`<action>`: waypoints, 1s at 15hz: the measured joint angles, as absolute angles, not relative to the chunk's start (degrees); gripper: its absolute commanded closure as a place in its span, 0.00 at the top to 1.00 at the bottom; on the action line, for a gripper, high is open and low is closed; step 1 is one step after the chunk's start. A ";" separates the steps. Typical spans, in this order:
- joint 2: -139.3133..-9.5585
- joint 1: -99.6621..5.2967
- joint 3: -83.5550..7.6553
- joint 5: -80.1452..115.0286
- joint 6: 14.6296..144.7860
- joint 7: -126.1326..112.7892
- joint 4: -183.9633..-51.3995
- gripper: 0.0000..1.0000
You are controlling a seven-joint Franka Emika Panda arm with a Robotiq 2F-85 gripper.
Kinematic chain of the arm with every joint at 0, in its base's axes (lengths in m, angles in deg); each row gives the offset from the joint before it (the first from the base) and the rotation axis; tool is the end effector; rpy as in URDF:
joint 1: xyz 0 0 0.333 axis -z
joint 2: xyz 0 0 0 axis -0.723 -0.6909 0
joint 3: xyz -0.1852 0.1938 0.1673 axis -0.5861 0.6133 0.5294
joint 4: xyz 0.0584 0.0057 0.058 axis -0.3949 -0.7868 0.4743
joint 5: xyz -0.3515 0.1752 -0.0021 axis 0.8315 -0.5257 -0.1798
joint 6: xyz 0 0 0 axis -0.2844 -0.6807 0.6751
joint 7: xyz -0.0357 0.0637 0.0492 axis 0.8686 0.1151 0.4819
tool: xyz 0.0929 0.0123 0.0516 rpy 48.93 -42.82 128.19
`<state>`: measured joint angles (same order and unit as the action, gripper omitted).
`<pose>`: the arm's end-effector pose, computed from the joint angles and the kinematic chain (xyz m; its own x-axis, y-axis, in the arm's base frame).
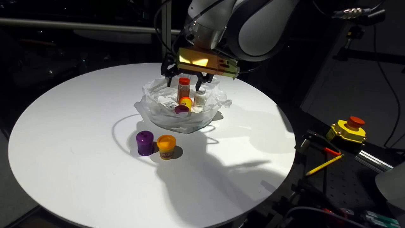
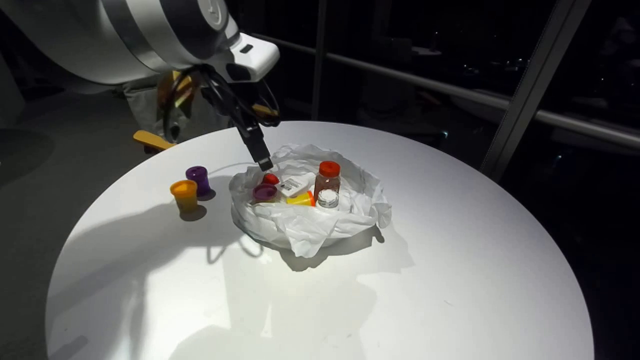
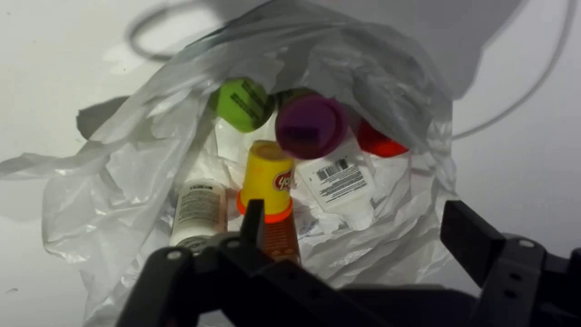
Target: Pick up the objects from the table and put them on the plastic
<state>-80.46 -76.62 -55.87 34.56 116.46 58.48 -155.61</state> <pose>0.5519 0.1063 0.2260 0.7049 -0.6062 0.3682 -0.6014 -0.7861 -0.1429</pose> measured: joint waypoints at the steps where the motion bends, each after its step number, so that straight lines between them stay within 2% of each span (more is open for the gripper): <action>1: -79.40 -77.74 -55.28 34.57 115.08 58.37 -156.18 1.00; 8: -77.76 -74.90 -40.95 34.06 107.56 49.20 -158.09 1.00; 15: -84.24 -74.49 -39.43 41.46 111.07 36.46 -157.14 1.00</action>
